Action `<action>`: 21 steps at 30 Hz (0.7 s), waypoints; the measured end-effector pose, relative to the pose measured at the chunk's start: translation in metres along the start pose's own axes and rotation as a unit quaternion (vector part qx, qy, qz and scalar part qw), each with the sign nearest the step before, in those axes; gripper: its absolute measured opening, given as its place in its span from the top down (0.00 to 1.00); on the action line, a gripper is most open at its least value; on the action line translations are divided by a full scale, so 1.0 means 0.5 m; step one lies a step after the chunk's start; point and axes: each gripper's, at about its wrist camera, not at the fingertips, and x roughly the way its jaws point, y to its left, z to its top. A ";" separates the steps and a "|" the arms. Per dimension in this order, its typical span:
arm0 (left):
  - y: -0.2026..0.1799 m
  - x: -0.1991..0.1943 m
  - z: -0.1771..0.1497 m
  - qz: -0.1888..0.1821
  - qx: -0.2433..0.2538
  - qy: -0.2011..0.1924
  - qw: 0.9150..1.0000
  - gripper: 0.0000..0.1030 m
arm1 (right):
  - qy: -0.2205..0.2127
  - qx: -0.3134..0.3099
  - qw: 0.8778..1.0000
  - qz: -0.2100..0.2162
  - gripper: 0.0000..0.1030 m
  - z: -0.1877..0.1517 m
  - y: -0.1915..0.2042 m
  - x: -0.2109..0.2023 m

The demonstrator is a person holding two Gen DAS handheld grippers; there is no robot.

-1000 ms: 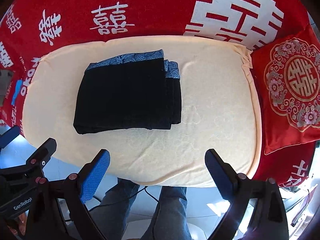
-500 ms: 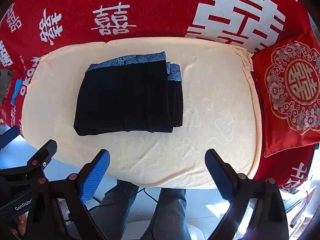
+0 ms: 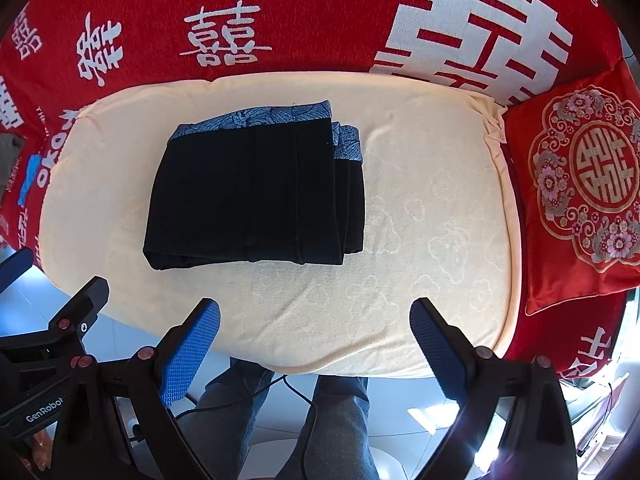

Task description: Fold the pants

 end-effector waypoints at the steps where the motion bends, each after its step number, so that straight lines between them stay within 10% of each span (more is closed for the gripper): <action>1: 0.000 -0.001 0.000 -0.001 0.000 -0.001 1.000 0.00 | 0.000 0.000 1.000 0.000 0.06 0.000 0.000 0.000; 21: 0.004 -0.001 -0.005 -0.001 -0.001 0.002 1.000 0.00 | 0.001 0.000 1.000 0.001 0.06 -0.001 0.001 0.002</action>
